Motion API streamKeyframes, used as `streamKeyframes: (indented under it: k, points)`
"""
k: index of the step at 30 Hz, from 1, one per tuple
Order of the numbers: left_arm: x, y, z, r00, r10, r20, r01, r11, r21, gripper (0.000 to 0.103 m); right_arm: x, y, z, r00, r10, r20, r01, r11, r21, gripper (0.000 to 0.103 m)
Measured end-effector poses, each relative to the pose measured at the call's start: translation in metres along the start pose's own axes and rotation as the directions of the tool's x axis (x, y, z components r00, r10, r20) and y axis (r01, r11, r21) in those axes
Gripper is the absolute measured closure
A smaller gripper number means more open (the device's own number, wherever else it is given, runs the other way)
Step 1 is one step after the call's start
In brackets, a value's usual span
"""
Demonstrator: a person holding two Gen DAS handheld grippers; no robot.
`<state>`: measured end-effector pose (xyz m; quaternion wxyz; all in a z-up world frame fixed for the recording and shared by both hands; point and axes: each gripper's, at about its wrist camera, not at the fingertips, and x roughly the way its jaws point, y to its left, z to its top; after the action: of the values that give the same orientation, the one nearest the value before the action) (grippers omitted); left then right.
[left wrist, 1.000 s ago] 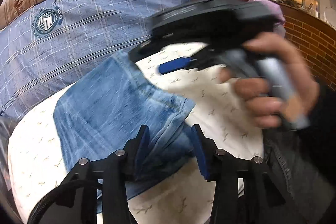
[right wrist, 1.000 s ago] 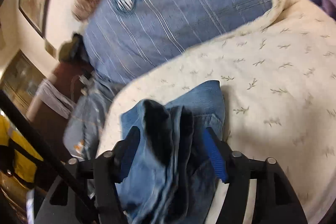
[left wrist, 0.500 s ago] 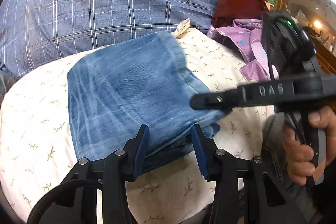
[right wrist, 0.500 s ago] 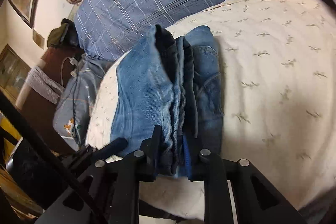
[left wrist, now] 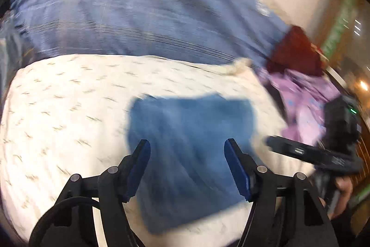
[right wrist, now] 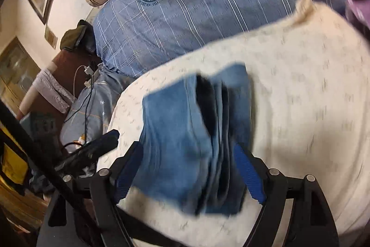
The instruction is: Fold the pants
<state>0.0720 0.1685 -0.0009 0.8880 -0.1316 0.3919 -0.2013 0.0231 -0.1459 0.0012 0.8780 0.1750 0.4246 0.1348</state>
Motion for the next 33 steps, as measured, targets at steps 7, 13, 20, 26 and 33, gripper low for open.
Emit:
streamKeyframes:
  k: [7,13,20,26,33]
  points:
    - [0.088,0.049,0.047,0.987,-0.028,-0.161,0.002,0.988,-0.155,0.036,0.059,-0.023,0.054,0.994,-0.046,-0.1,0.042,0.998,-0.036,0.016]
    - [0.124,0.073,0.042,0.968,-0.168,-0.185,0.11,0.951,-0.288,0.041,0.096,-0.069,0.031,0.988,0.0,-0.152,0.014,0.996,0.086,0.02]
    - [0.122,0.066,0.048,0.967,-0.216,-0.135,0.173,0.945,-0.276,0.08,0.092,-0.067,0.038,0.988,0.056,-0.142,-0.044,0.995,0.086,0.055]
    - [0.09,0.067,0.068,0.971,-0.219,-0.097,0.185,0.942,-0.279,0.082,0.072,-0.043,0.061,0.996,0.059,-0.074,-0.055,0.997,0.047,0.067]
    - [0.122,0.081,0.105,0.981,-0.138,-0.136,0.1,0.963,-0.25,0.078,0.111,-0.046,0.11,0.995,0.037,-0.096,-0.034,0.999,0.031,0.064]
